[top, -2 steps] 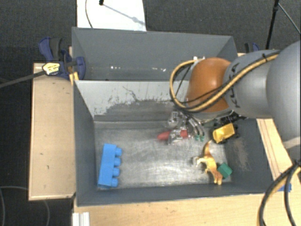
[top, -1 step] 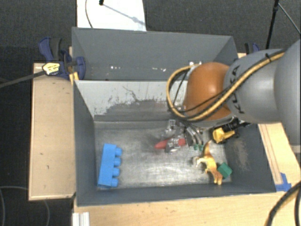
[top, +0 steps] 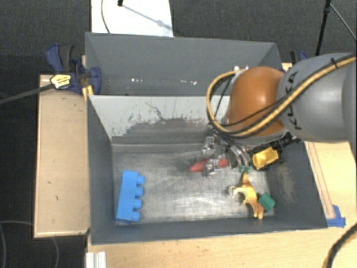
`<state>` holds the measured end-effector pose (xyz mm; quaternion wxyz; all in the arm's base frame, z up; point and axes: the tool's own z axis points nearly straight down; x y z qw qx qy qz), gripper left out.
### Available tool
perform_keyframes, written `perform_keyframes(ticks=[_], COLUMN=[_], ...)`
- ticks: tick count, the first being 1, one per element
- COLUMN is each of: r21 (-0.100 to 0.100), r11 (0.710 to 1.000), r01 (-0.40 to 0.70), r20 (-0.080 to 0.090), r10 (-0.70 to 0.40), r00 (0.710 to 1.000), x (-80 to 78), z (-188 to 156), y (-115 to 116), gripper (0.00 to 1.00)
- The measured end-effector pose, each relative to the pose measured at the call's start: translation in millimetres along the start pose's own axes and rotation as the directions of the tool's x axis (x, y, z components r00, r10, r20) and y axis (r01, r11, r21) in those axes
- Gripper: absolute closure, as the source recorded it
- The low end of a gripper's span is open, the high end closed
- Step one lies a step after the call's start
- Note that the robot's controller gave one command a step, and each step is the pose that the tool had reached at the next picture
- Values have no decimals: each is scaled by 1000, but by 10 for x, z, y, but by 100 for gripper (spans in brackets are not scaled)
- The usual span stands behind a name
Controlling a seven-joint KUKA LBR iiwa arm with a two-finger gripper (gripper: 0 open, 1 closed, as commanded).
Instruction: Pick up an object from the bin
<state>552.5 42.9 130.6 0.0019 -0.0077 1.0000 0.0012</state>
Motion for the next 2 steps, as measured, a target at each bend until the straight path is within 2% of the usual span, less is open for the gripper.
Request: perform_keyframes(ticks=[1, 2], r21=[3, 1], r11=[1000, 1000], r01=[-8, -8], r20=[-5, -3], r10=[8, 8], r00=[1000, 1000], x=[159, -12], z=[-414, -1098], y=[132, 140], gripper=[100, 100])
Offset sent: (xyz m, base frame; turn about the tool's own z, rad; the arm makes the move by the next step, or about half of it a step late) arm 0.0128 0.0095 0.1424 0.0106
